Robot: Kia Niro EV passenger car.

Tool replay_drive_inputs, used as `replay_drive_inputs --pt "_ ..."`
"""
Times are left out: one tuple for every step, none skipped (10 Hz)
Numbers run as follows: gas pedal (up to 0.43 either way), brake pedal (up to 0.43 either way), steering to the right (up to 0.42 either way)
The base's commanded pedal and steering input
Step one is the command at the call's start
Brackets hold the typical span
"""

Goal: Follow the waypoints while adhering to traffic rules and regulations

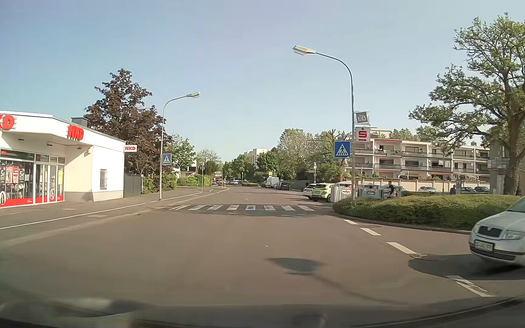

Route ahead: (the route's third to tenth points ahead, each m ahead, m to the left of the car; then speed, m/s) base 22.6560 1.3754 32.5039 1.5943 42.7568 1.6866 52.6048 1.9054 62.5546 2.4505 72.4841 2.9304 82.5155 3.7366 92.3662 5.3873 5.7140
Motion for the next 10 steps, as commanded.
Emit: replay_drive_inputs --pt "0.0 0.22 0.0" --pt "0.0 0.226 -0.001" --pt "0.0 0.232 -0.003" --pt "0.0 0.238 -0.003" --pt "0.0 0.238 -0.006" --pt "0.0 0.244 -0.007" --pt "0.0 0.244 -0.008" --pt "0.0 0.244 -0.008" --pt "0.0 0.244 -0.005" --pt "0.0 0.244 -0.003"
